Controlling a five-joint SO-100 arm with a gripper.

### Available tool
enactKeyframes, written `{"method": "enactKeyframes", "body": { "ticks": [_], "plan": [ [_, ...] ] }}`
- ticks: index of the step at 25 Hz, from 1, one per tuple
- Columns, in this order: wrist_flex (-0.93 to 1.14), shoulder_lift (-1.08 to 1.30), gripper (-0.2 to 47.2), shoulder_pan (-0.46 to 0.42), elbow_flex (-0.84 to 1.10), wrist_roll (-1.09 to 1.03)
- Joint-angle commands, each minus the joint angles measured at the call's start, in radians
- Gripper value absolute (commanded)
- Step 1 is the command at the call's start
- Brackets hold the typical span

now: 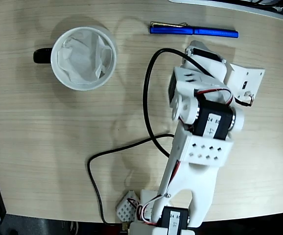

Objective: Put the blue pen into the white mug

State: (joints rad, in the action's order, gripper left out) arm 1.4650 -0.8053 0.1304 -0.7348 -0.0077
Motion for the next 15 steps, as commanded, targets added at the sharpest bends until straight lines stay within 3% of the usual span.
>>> {"method": "enactKeyframes", "body": {
  "ticks": [1,15],
  "plan": [
    [0.008,0.014,11.8,-0.003,0.101,-0.009],
    [0.032,0.181,12.1,-0.08,0.319,0.064]
  ]
}}
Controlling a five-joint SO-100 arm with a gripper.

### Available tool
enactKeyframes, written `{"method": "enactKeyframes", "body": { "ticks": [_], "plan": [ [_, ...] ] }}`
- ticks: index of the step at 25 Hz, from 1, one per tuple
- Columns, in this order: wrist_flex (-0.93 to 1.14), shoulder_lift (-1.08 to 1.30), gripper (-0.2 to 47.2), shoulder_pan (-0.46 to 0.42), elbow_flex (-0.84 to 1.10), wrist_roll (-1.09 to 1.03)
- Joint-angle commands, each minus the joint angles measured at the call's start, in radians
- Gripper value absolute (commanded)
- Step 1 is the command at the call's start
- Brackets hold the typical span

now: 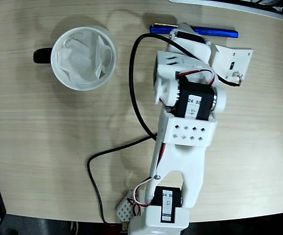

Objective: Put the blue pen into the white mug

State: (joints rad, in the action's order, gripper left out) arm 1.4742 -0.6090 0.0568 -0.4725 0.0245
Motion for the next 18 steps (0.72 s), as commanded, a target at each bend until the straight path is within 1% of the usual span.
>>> {"method": "enactKeyframes", "body": {
  "ticks": [1,9,18],
  "plan": [
    [0.025,-0.008,12.1,-0.012,0.064,0.043],
    [0.034,0.069,12.4,-0.028,0.112,0.123],
    [0.035,0.132,12.4,-0.02,0.206,0.144]
  ]
}}
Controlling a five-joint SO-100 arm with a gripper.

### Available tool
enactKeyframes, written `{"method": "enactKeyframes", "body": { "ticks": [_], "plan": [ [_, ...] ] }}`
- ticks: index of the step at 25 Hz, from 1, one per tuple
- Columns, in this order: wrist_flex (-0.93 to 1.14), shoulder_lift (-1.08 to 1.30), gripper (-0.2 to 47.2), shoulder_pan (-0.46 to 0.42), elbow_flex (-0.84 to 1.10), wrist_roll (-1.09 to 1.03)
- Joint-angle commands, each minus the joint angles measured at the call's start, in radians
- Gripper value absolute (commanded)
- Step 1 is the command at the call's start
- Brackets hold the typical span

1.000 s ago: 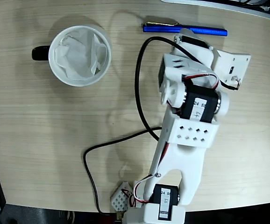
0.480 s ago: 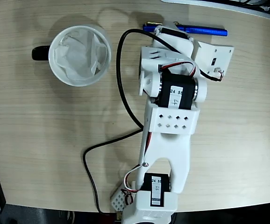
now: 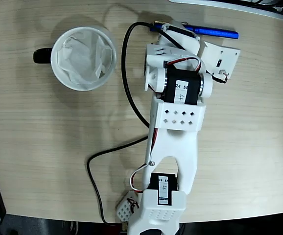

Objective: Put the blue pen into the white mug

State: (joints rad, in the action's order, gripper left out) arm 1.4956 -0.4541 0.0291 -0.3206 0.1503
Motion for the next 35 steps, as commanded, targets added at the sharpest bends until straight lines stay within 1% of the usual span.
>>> {"method": "enactKeyframes", "body": {
  "ticks": [1,6,14,22,25,28,32,33,35],
  "plan": [
    [0.014,-0.026,12.4,0.009,0.063,0.02],
    [0.014,-0.029,12.5,0.008,0.083,0.021],
    [0.012,0.072,12.5,0.015,0.161,0.031],
    [0.006,0.083,12.2,0.014,0.173,0.054],
    [-0.005,0.083,8.1,0.014,0.175,0.057],
    [-0.009,0.089,6.2,0.014,0.175,0.057],
    [-0.009,0.1,5.3,0.012,0.175,0.057],
    [-0.009,0.101,3.3,0.012,0.175,0.057],
    [-0.009,0.101,2.0,0.012,0.175,0.057]
  ]
}}
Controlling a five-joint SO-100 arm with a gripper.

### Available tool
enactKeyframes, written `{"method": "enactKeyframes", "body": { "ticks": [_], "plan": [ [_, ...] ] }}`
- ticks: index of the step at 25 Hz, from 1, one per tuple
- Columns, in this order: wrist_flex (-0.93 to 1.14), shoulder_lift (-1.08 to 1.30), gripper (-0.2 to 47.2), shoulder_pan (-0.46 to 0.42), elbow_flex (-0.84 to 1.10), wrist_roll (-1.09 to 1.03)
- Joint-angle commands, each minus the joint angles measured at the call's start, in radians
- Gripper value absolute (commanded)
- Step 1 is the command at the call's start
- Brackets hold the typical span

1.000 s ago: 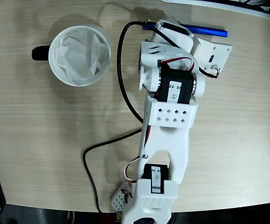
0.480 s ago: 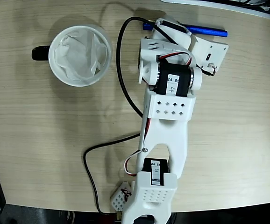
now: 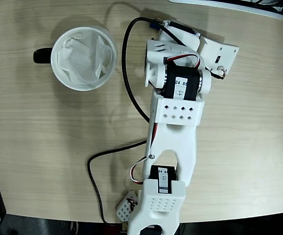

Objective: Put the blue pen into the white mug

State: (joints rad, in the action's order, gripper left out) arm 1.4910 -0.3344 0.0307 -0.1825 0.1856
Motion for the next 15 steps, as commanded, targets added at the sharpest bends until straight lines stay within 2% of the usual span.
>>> {"method": "enactKeyframes", "body": {
  "ticks": [1,15],
  "plan": [
    [-0.005,-0.018,1.0,0.011,0.037,0.021],
    [0.003,-0.055,0.1,0.005,0.037,0.021]
  ]
}}
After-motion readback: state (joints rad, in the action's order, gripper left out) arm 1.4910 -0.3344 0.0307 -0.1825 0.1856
